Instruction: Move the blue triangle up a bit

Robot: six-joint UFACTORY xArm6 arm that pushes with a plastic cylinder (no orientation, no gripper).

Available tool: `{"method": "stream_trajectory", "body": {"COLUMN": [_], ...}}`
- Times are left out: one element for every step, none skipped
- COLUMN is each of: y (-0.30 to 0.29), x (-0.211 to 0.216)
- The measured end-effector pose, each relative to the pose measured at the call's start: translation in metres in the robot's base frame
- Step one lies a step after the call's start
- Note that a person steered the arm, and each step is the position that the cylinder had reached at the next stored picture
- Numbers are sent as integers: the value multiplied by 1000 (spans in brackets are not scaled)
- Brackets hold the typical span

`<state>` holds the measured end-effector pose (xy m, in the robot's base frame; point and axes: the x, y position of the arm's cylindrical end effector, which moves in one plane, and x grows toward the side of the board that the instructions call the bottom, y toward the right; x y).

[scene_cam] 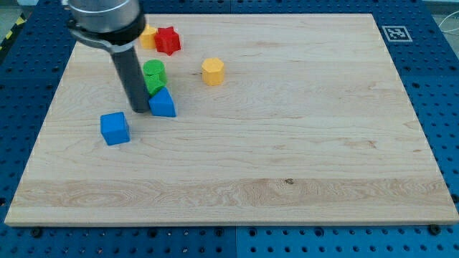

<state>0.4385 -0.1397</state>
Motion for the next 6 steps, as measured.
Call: {"method": "stream_trajectory", "body": {"y": [2,6,3,7,19,28], "x": [7,9,14,25,25,25]}}
